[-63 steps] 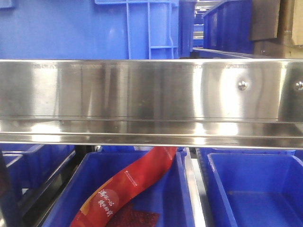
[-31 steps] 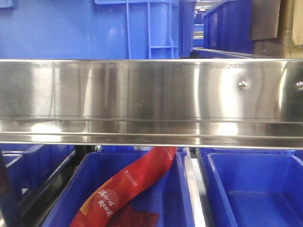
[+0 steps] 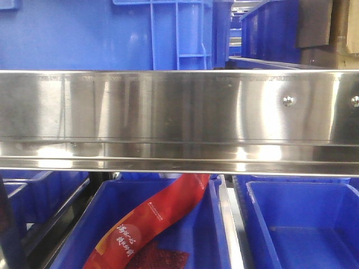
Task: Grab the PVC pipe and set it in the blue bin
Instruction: 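Lower the right gripper into the blue bin and open it, then lower the left gripper's white pipe piece into the bin and open it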
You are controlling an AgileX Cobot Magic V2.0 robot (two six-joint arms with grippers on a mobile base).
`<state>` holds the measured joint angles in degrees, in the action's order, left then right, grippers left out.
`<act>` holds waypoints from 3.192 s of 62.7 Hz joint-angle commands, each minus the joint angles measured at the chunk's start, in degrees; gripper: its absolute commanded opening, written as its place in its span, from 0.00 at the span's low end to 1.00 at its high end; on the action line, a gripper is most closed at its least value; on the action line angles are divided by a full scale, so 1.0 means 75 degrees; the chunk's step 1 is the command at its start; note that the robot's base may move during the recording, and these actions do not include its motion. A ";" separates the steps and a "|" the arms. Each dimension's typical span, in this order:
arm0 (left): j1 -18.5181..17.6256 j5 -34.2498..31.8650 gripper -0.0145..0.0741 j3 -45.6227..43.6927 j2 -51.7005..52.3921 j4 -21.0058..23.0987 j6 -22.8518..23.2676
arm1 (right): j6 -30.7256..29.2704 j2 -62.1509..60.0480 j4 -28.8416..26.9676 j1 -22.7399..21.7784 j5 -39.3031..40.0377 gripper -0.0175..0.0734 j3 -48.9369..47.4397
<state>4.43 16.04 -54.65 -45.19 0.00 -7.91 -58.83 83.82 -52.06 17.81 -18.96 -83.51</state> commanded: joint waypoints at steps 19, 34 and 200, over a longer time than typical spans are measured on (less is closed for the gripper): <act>-0.0054 -0.0200 0.04 -0.0069 0.0013 0.0000 -0.0008 | -0.0089 0.0950 -0.0031 0.0077 0.0830 0.01 -0.0525; -0.0054 -0.0216 0.04 -0.0069 0.0013 0.0000 -0.0008 | -0.0089 0.1238 -0.0031 0.0138 0.1003 0.02 -0.0525; -0.2406 -0.2076 0.04 -0.2631 -0.4380 -0.0542 -0.0008 | 0.0177 -0.5183 0.0556 -0.0456 0.1554 0.01 0.4746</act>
<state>-12.15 2.27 -72.97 -76.70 -4.16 -8.01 -57.70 45.25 -47.91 14.71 -8.69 -47.99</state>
